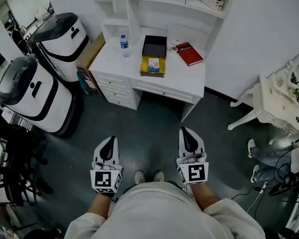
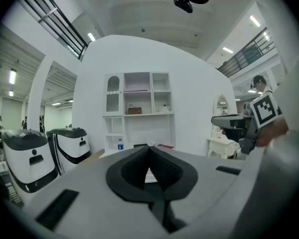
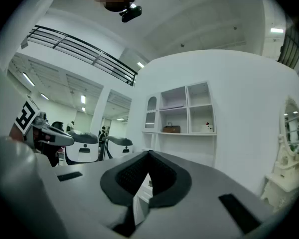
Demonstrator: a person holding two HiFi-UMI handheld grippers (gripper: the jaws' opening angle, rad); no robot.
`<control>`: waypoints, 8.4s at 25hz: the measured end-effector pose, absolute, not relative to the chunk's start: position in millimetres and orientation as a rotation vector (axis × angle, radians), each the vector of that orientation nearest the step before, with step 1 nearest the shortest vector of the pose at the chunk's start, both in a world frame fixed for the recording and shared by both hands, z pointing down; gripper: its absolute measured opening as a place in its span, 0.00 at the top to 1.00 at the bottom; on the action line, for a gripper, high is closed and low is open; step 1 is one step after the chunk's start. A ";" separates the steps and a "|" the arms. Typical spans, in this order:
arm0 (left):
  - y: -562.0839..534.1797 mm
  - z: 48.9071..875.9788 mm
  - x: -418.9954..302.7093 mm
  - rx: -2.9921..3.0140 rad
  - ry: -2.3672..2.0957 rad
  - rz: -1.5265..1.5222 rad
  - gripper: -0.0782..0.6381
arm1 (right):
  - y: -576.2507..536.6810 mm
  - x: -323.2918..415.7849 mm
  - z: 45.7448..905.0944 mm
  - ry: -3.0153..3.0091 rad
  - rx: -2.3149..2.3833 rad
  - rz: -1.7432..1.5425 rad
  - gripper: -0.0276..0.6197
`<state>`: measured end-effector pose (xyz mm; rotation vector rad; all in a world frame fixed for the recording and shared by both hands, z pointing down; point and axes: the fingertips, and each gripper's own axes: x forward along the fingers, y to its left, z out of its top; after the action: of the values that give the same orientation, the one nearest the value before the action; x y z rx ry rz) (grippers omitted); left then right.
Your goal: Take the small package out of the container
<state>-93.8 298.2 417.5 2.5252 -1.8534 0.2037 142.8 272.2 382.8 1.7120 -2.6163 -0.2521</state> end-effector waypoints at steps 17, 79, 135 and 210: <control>310.0 420.7 -96.2 2.514 -1.848 0.204 0.88 | 284.5 144.8 381.4 -2.704 1.689 -0.198 0.34; -75.3 473.9 -240.2 2.432 -1.702 0.257 0.88 | -112.5 70.2 373.7 -2.428 1.873 -0.260 0.23; -191.2 512.8 -309.3 1.978 -1.993 0.453 0.88 | -388.7 44.4 764.1 -1.998 1.422 0.611 0.23; -182.5 482.1 -274.7 2.240 -1.871 0.307 0.88 | -336.6 34.2 418.2 -2.369 1.816 -0.096 0.25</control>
<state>-274.7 -182.5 482.1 2.2401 -1.8710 0.3068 34.2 -336.6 418.2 1.8161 -2.3693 -0.0965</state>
